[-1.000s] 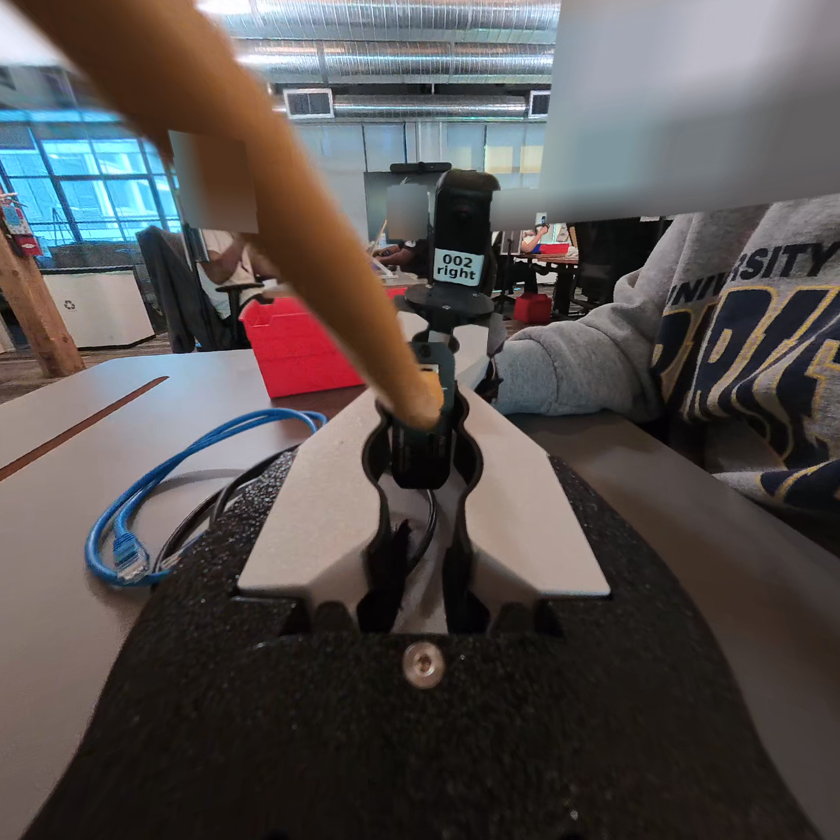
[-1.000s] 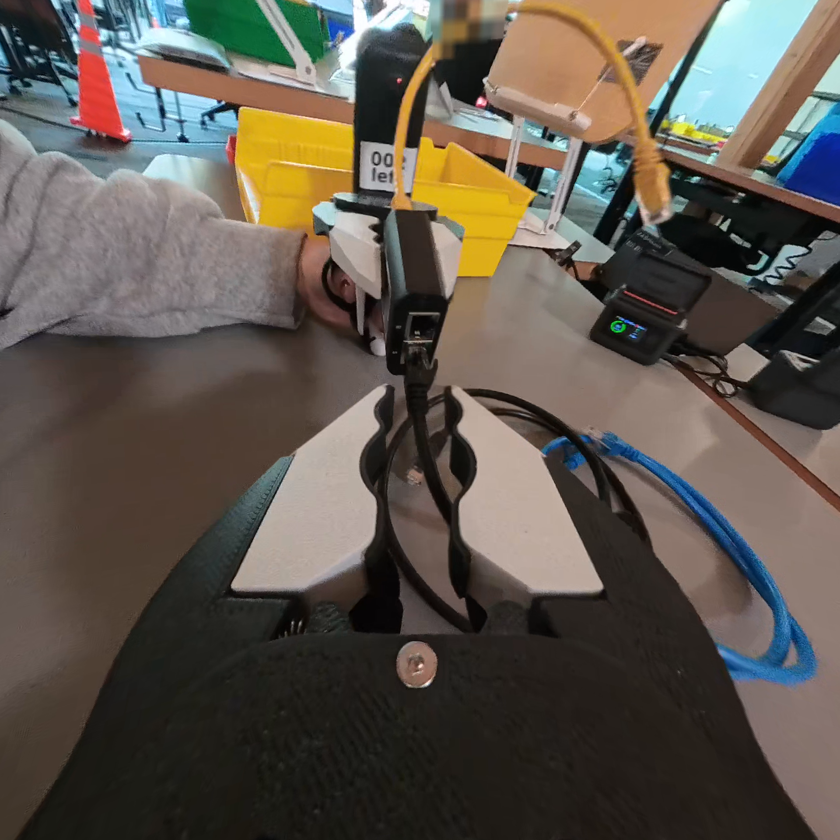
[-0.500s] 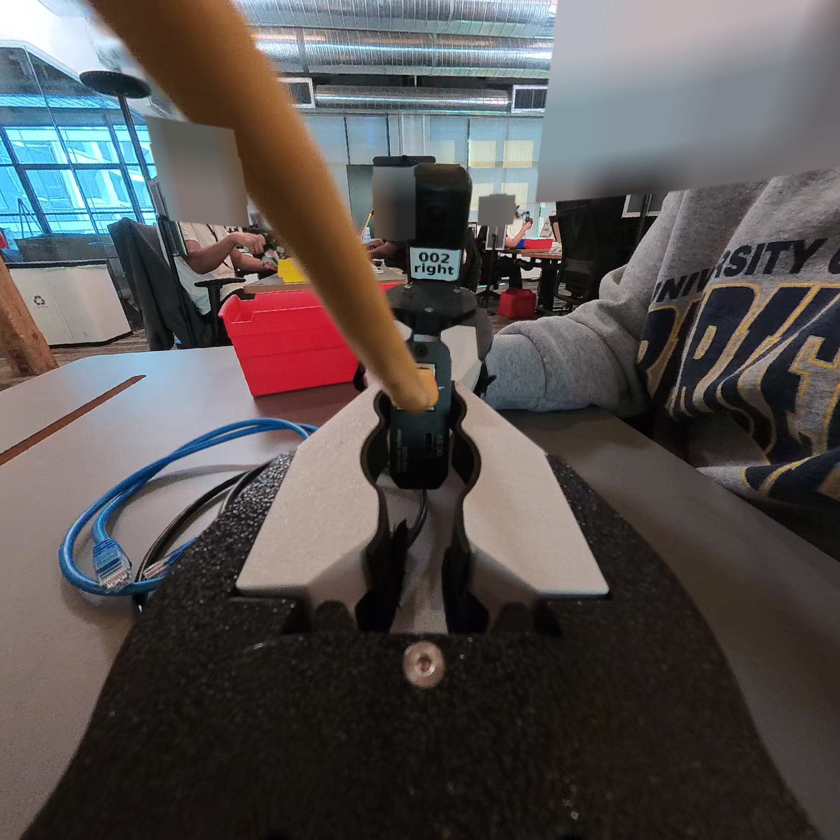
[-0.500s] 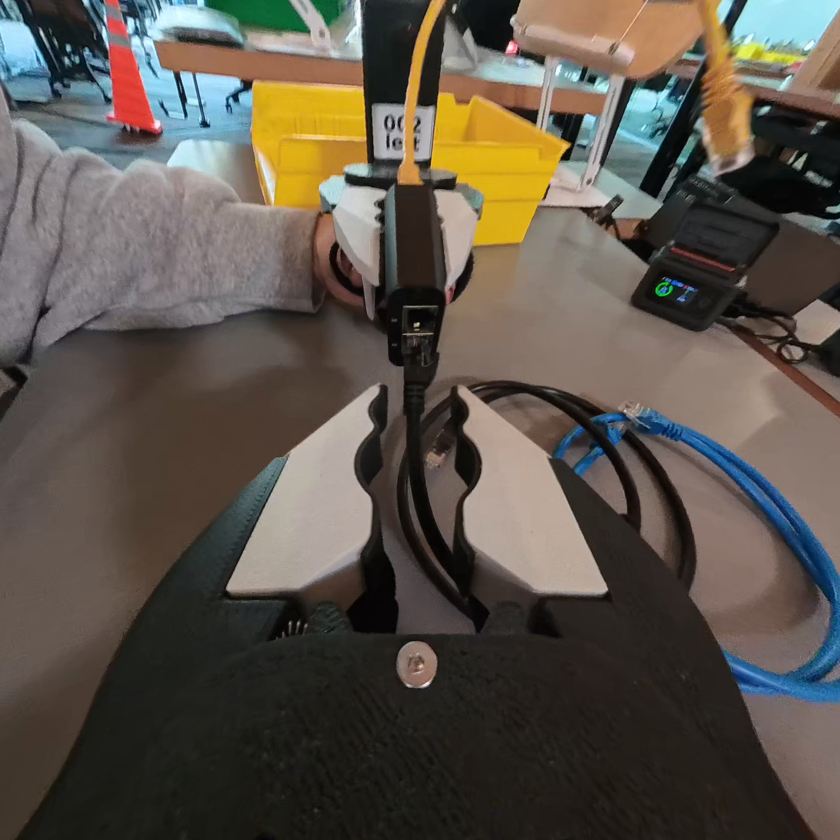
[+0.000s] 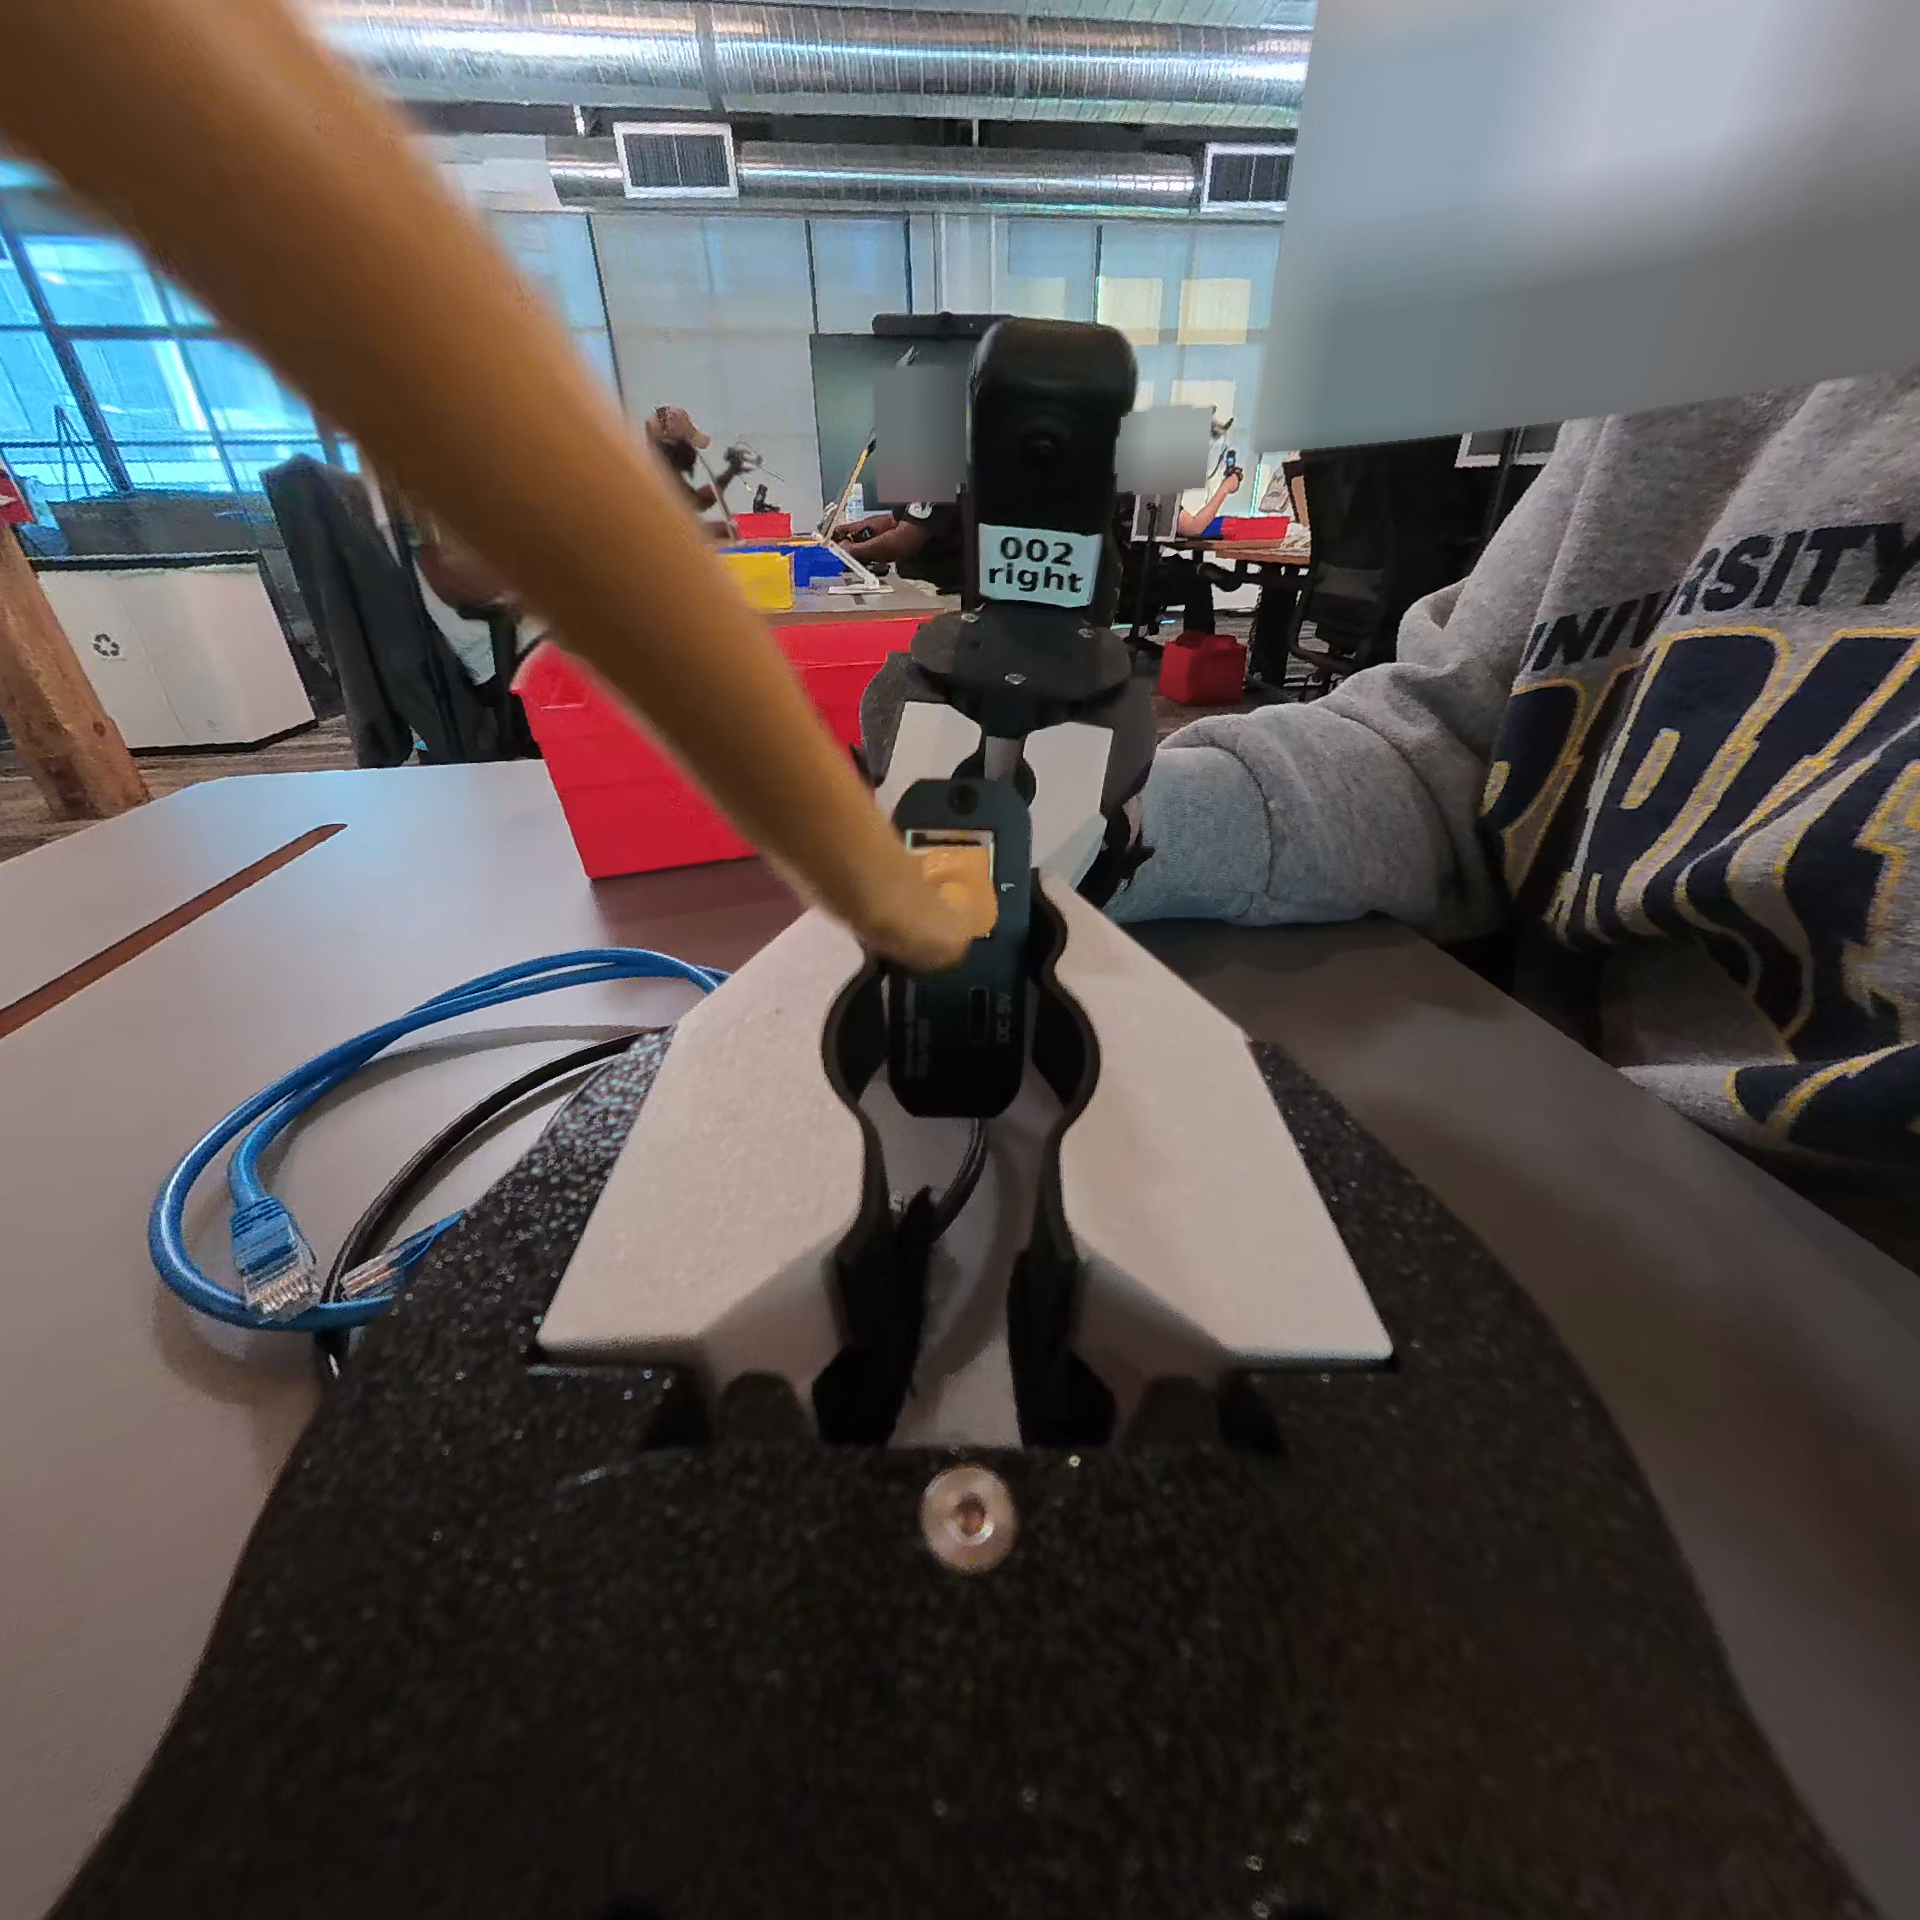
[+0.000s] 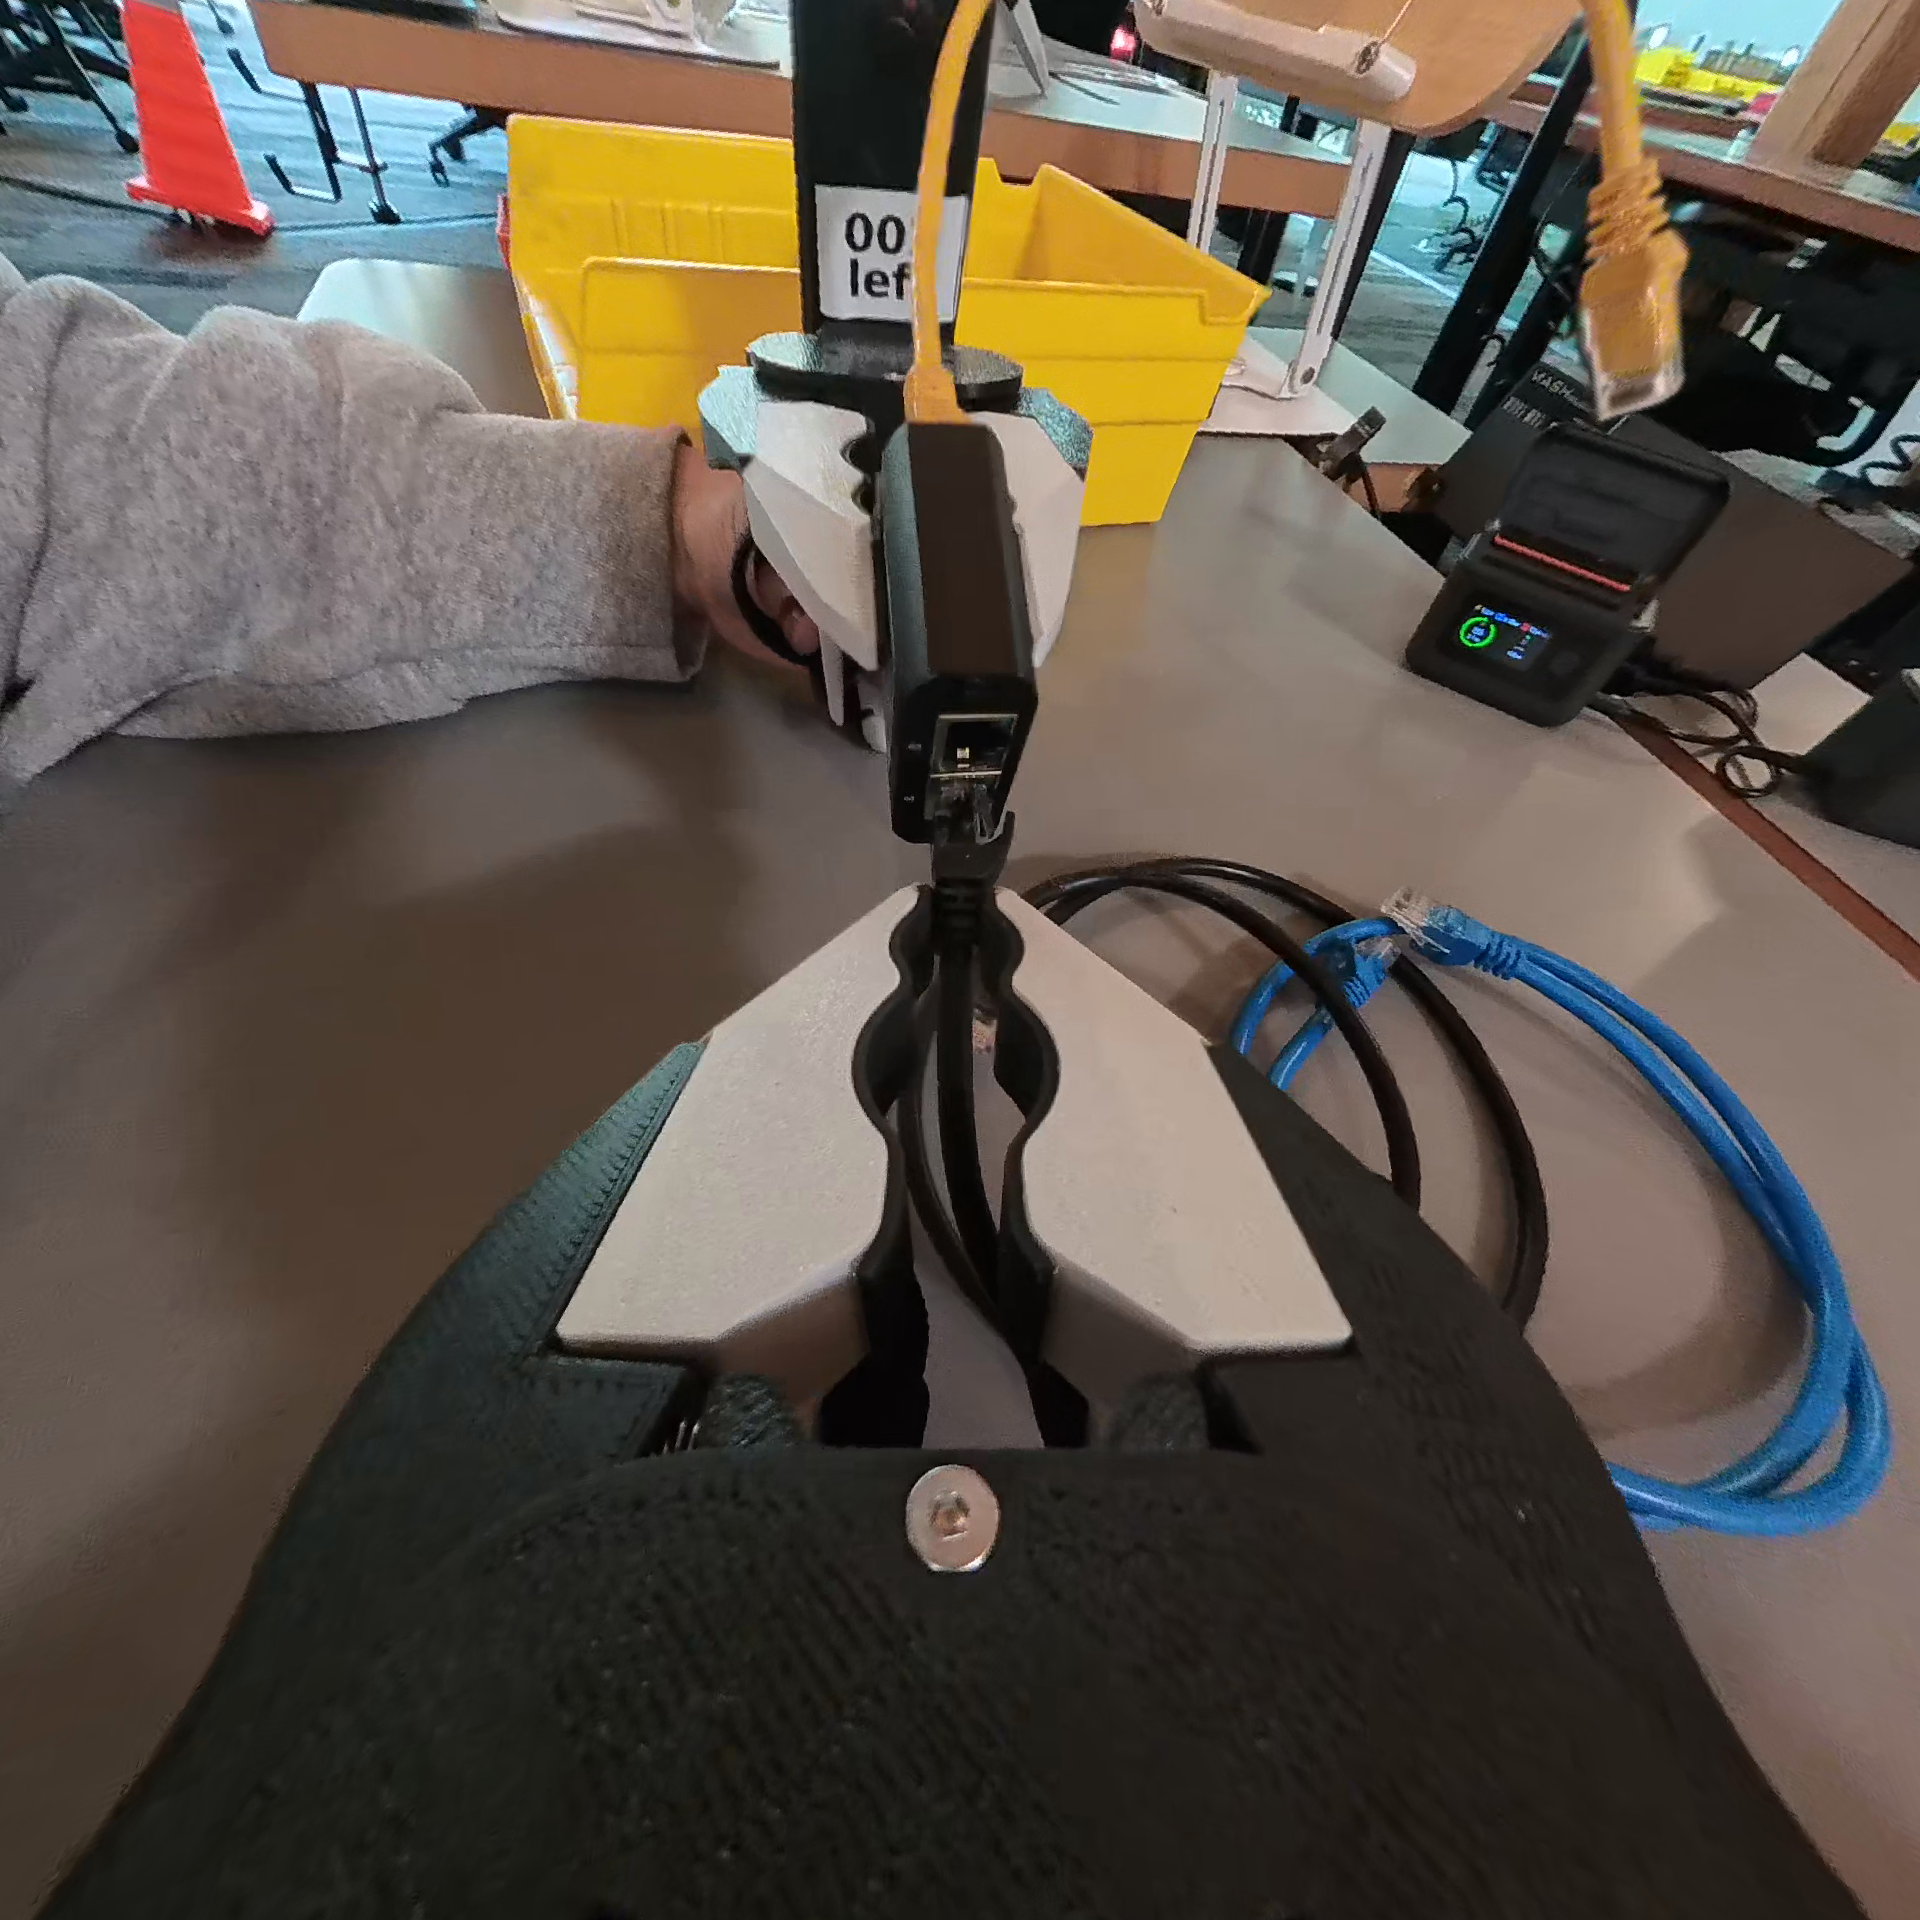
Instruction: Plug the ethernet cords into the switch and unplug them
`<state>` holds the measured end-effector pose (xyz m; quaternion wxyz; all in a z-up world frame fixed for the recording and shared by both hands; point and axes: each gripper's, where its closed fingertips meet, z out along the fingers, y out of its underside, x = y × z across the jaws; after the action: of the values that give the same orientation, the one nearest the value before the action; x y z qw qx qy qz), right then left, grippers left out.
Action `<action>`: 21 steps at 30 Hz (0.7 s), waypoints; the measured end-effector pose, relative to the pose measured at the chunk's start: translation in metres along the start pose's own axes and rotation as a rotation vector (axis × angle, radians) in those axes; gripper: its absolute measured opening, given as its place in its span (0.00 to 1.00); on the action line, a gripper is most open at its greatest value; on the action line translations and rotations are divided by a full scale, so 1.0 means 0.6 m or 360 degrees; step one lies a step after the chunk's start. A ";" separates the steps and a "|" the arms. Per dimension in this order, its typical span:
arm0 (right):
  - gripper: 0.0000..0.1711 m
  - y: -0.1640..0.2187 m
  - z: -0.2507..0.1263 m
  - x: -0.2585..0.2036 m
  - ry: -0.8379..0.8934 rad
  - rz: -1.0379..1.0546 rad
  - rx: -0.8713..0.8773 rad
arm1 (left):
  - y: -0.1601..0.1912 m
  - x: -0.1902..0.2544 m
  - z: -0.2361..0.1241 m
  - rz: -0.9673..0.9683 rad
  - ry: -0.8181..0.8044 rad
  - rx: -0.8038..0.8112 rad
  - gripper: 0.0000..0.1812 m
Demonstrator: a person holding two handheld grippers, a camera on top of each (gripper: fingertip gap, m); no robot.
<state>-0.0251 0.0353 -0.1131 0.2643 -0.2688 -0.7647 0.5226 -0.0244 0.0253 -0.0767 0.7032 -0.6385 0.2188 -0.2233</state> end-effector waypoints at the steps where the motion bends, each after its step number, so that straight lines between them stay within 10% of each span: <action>1: 0.03 0.000 0.000 0.001 0.0010 -0.0009 -0.0002 | 0.000 0.000 0.000 0.0005 -0.0004 0.0000 0.12; 21: 0.04 0.016 0.008 0.005 0.0065 -0.0138 -0.0057 | 0.014 -0.008 0.002 0.0068 -0.0117 -0.0129 0.13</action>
<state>-0.0296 0.0372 -0.1233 0.2975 -0.2507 -0.7793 0.4912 -0.0273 0.0301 -0.0849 0.6889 -0.6695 0.2152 -0.1757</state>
